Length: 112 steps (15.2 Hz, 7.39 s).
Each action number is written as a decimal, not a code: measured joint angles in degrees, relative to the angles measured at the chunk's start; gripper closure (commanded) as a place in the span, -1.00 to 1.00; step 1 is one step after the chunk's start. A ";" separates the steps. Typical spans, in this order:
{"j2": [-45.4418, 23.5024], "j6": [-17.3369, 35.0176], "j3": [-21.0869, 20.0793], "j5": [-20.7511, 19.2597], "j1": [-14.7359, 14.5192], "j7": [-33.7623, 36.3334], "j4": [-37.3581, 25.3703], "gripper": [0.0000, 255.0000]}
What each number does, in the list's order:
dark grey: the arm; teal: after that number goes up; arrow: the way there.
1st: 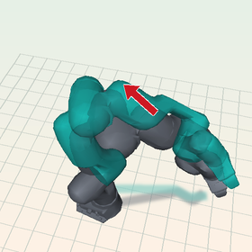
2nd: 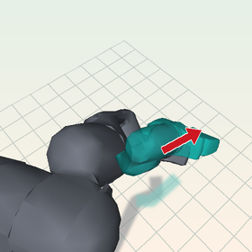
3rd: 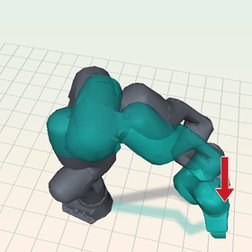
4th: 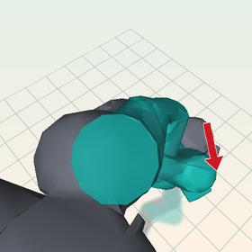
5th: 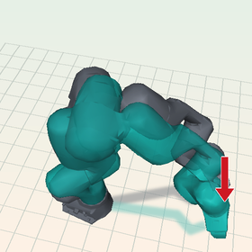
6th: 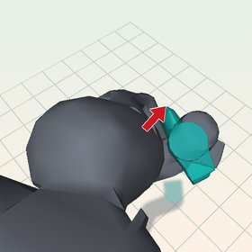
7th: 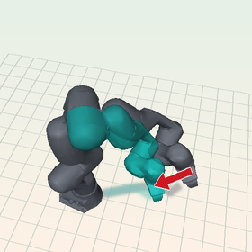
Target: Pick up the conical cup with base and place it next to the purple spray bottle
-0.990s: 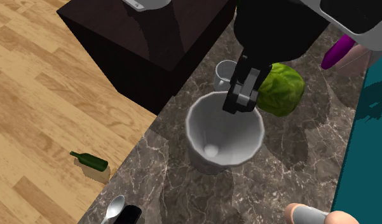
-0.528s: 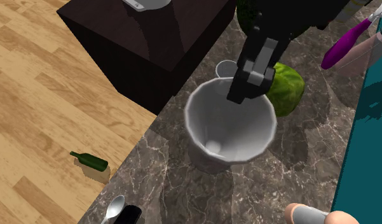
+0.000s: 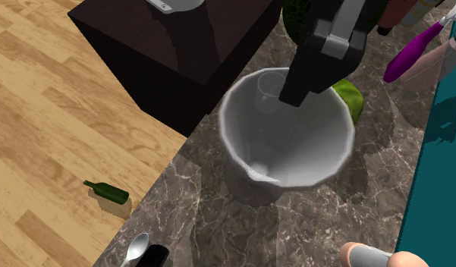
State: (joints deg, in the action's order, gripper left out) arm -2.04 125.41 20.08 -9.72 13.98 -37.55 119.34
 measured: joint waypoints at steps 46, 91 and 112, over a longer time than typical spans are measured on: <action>-4.11 -23.86 -18.26 0.07 -17.18 32.05 -22.42 1.00; -21.89 -6.27 -22.18 -1.89 -23.62 46.24 -20.52 1.00; -31.26 5.58 -21.41 -3.61 -23.96 48.87 -17.85 1.00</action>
State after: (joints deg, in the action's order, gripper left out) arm -33.30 131.00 -1.33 -13.33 -9.97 11.32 101.49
